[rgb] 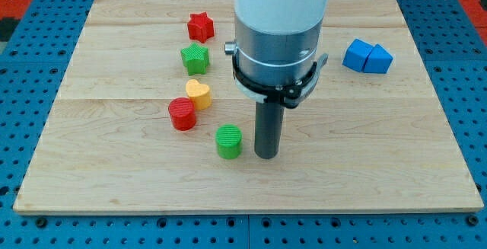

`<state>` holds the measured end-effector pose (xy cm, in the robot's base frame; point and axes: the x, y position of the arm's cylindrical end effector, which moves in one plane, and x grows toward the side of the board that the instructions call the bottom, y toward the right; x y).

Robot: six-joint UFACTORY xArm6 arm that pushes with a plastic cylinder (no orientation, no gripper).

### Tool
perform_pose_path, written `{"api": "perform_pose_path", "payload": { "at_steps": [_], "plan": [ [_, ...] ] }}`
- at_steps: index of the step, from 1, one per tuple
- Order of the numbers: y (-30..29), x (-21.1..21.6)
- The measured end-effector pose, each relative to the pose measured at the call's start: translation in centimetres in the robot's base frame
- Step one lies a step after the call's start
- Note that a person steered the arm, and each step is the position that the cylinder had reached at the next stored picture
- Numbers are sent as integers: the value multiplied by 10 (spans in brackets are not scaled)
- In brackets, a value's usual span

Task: Place green circle to the bottom of the red circle

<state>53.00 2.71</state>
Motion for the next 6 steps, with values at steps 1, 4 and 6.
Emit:
{"api": "perform_pose_path", "payload": {
  "at_steps": [1, 4, 6],
  "plan": [
    [-39, -4],
    [-50, -4],
    [-68, -4]
  ]
}}
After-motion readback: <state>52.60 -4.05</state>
